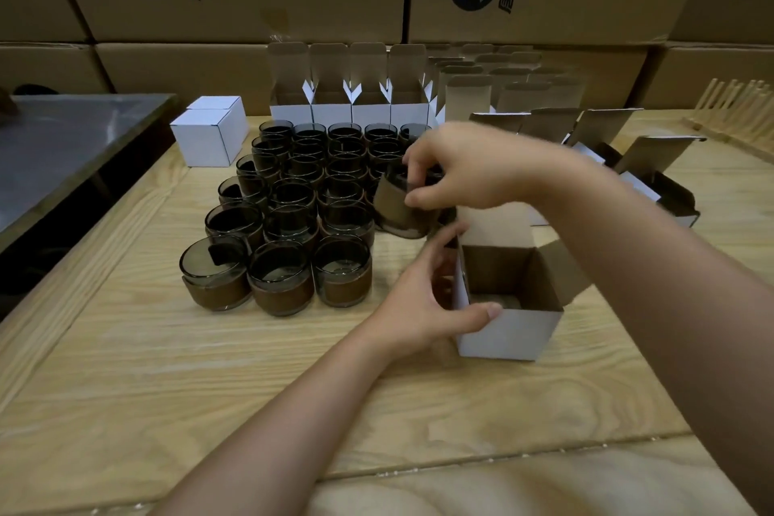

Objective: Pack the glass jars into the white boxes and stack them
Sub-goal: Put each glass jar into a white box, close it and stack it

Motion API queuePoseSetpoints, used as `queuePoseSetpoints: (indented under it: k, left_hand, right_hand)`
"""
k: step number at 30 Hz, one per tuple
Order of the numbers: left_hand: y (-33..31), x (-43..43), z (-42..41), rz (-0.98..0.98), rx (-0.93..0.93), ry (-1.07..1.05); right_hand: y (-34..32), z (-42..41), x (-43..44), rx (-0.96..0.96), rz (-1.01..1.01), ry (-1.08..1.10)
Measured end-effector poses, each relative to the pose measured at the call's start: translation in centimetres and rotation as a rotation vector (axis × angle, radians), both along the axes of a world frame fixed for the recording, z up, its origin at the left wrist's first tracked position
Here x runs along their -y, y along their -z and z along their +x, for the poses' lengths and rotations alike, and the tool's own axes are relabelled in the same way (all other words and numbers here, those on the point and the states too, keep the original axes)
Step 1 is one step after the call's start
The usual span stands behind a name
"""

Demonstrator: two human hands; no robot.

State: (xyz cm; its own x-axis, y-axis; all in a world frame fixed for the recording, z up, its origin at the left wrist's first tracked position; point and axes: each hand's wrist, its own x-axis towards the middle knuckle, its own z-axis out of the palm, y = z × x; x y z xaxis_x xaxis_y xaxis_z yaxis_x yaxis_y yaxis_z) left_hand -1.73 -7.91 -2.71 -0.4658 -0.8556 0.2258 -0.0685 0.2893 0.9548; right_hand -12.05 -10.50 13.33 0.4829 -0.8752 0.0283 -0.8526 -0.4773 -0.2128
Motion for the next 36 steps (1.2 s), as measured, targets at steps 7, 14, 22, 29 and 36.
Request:
queuePoseSetpoints:
  k: [7, 14, 22, 29, 36]
  left_hand:
    - [-0.6, 0.2, 0.4, 0.01, -0.032, -0.034]
    - [-0.8, 0.0, 0.4, 0.036, -0.009, -0.041]
    - [-0.9, 0.0, 0.3, 0.029, 0.024, -0.062]
    - [-1.0, -0.2, 0.2, 0.025, 0.027, -0.064]
    - [-1.0, -0.3, 0.1, 0.016, 0.035, -0.07]
  right_hand:
    - [-3.9, -4.4, -4.7, 0.037, 0.142, 0.054]
    - [-0.2, -5.4, -5.2, -0.101, 0.16, 0.155]
    - [3.7, -4.3, -4.3, -0.107, 0.165, 0.229]
    - [4.7, -4.5, -4.6, -0.019, 0.167, 0.246]
    - [4.4, -4.6, -4.6, -0.123, 0.289, 0.175]
